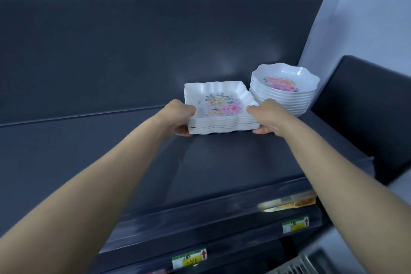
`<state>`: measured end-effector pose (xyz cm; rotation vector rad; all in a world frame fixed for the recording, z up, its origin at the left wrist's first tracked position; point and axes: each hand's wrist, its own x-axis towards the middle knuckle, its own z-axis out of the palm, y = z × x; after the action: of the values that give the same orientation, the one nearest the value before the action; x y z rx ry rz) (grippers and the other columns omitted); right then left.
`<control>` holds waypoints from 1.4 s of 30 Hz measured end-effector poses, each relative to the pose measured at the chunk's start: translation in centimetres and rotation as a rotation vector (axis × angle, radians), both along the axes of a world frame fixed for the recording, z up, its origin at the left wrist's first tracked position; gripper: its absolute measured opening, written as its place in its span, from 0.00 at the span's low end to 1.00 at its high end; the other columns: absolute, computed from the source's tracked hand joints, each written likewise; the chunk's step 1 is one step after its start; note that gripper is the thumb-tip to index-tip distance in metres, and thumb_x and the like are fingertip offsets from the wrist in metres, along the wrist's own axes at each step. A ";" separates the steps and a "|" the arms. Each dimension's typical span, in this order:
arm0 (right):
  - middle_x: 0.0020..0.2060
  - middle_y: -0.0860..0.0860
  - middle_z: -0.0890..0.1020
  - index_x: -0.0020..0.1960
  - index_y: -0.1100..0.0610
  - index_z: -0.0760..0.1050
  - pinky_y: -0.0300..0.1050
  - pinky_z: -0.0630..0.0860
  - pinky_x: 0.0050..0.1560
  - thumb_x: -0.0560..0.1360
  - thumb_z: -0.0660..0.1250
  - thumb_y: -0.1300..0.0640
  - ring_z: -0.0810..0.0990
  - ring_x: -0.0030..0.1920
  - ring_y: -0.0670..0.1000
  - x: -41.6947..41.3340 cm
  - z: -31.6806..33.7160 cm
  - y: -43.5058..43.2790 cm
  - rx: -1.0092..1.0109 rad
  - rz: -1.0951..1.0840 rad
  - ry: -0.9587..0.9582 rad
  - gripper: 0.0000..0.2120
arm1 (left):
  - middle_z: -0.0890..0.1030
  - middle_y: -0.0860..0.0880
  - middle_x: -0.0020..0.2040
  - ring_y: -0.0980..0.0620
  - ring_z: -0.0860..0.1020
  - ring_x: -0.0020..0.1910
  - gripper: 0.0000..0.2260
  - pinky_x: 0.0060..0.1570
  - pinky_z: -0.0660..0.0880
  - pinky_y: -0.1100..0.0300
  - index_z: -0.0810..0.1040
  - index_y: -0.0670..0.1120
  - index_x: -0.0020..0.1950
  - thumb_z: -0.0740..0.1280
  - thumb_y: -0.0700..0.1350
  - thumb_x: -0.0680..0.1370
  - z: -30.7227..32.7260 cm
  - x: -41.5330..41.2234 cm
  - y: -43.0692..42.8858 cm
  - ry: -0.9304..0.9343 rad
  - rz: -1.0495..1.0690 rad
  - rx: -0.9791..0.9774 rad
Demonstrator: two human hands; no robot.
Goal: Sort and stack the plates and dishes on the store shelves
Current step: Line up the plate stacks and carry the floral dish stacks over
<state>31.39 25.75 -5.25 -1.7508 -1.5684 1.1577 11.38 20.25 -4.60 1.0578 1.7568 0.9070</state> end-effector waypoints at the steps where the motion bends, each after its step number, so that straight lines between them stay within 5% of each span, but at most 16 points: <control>1: 0.46 0.56 0.79 0.54 0.62 0.73 0.43 0.81 0.35 0.79 0.60 0.57 0.80 0.43 0.55 -0.2 0.1 -0.1 -0.051 0.009 0.044 0.09 | 0.77 0.42 0.40 0.44 0.78 0.35 0.07 0.40 0.81 0.52 0.72 0.37 0.47 0.55 0.36 0.76 0.0 -0.1 0.0 0.009 0.005 -0.003; 5: 0.46 0.57 0.78 0.55 0.61 0.72 0.38 0.78 0.23 0.80 0.59 0.60 0.79 0.39 0.55 -1.0 0.0 -0.8 -0.113 0.011 0.121 0.07 | 0.74 0.42 0.38 0.44 0.76 0.33 0.08 0.39 0.80 0.52 0.70 0.39 0.41 0.53 0.35 0.76 -0.1 -0.2 -0.5 0.041 0.024 0.028; 8: 0.54 0.58 0.76 0.55 0.61 0.70 0.40 0.79 0.25 0.80 0.59 0.60 0.79 0.45 0.59 -1.6 -0.3 -1.5 -0.096 -0.018 0.121 0.06 | 0.72 0.43 0.37 0.44 0.73 0.32 0.09 0.36 0.78 0.53 0.68 0.39 0.39 0.52 0.34 0.76 -0.3 -0.4 -1.5 0.067 0.037 0.050; 12: 0.54 0.58 0.74 0.57 0.61 0.68 0.46 0.80 0.39 0.80 0.58 0.60 0.79 0.36 0.59 -2.3 -0.3 -3.5 -0.086 -0.051 0.095 0.07 | 0.74 0.43 0.38 0.45 0.73 0.31 0.09 0.33 0.77 0.55 0.70 0.38 0.41 0.51 0.33 0.75 -0.2 -1.1 -3.4 0.103 0.017 0.065; 17: 0.57 0.58 0.74 0.60 0.61 0.68 0.45 0.79 0.37 0.80 0.58 0.60 0.79 0.33 0.58 -3.0 0.9 -7.5 -0.017 -0.108 0.097 0.10 | 0.73 0.42 0.39 0.42 0.74 0.35 0.09 0.43 0.79 0.48 0.68 0.40 0.38 0.52 0.34 0.75 0.9 -2.3 -6.8 0.101 -0.011 0.123; 21: 0.53 0.58 0.78 0.62 0.60 0.69 0.41 0.77 0.29 0.80 0.59 0.59 0.79 0.31 0.56 -3.5 2.3 -12.5 0.041 -0.203 0.143 0.12 | 0.68 0.46 0.33 0.45 0.70 0.30 0.12 0.33 0.73 0.57 0.61 0.43 0.32 0.53 0.34 0.76 2.7 -3.2 -10.6 0.126 -0.084 0.222; 24: 0.50 0.58 0.78 0.60 0.59 0.70 0.38 0.75 0.23 0.80 0.60 0.59 0.79 0.30 0.54 -3.5 3.2 -17.1 0.058 -0.309 0.186 0.10 | 0.66 0.46 0.32 0.46 0.68 0.31 0.12 0.36 0.71 0.54 0.60 0.43 0.32 0.53 0.33 0.75 3.8 -3.2 -13.6 0.115 -0.169 0.278; 30: 0.52 0.58 0.79 0.58 0.62 0.72 0.44 0.81 0.35 0.79 0.60 0.59 0.81 0.36 0.54 -0.4 3.7 -27.2 0.139 -0.558 0.147 0.11 | 0.67 0.43 0.34 0.46 0.68 0.38 0.12 0.41 0.69 0.52 0.61 0.43 0.31 0.54 0.33 0.74 4.3 -0.1 -18.7 0.109 -0.355 0.297; 33: 0.52 0.58 0.79 0.53 0.62 0.72 0.43 0.80 0.30 0.77 0.61 0.61 0.80 0.40 0.57 2.7 4.2 -33.1 0.191 -0.693 0.135 0.06 | 0.69 0.45 0.33 0.44 0.71 0.38 0.14 0.43 0.75 0.52 0.64 0.45 0.32 0.56 0.35 0.77 4.3 3.8 -21.7 0.136 -0.495 0.321; 37: 0.45 0.56 0.76 0.41 0.60 0.71 0.40 0.79 0.26 0.77 0.62 0.63 0.79 0.38 0.55 7.9 4.8 -41.0 0.207 -0.839 0.167 0.06 | 0.70 0.47 0.34 0.49 0.73 0.33 0.11 0.37 0.79 0.53 0.69 0.43 0.37 0.56 0.36 0.79 4.9 10.2 -26.8 0.079 -0.638 0.328; 39: 0.45 0.56 0.76 0.44 0.61 0.71 0.40 0.80 0.28 0.77 0.62 0.62 0.79 0.38 0.55 10.9 4.6 -45.2 0.221 -0.923 0.163 0.04 | 0.70 0.46 0.35 0.47 0.73 0.35 0.09 0.40 0.81 0.55 0.73 0.41 0.40 0.56 0.36 0.78 5.3 13.7 -29.7 0.018 -0.693 0.325; 42: 0.50 0.59 0.77 0.51 0.60 0.71 0.46 0.81 0.41 0.76 0.63 0.61 0.79 0.44 0.55 16.0 4.2 -52.5 0.281 -1.036 0.113 0.05 | 0.69 0.48 0.33 0.51 0.70 0.29 0.13 0.20 0.73 0.68 0.66 0.45 0.35 0.56 0.37 0.79 5.5 19.8 -35.1 0.013 -0.837 0.367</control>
<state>47.40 -26.72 -1.09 -1.8503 -0.5234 0.4655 31.21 -14.85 0.87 1.8370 0.9850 0.6741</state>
